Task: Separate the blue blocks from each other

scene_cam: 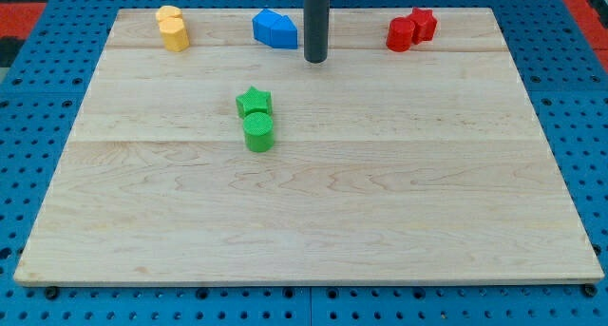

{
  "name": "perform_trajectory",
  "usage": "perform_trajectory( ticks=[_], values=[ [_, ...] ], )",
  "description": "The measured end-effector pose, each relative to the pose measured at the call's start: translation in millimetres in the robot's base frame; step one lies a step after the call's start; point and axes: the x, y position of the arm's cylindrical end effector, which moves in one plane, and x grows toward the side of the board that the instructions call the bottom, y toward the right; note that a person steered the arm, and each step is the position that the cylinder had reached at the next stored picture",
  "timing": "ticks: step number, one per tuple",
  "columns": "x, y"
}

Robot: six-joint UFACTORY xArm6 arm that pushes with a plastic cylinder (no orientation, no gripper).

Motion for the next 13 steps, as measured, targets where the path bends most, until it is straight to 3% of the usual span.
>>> perform_trajectory(
  ticks=[7,9,10,11,13],
  values=[
    [0.1,22.6],
    [48.8,11.5],
    [38.9,-60.8],
    [-1.6,-60.3],
    [-21.8,-40.3]
  ],
)
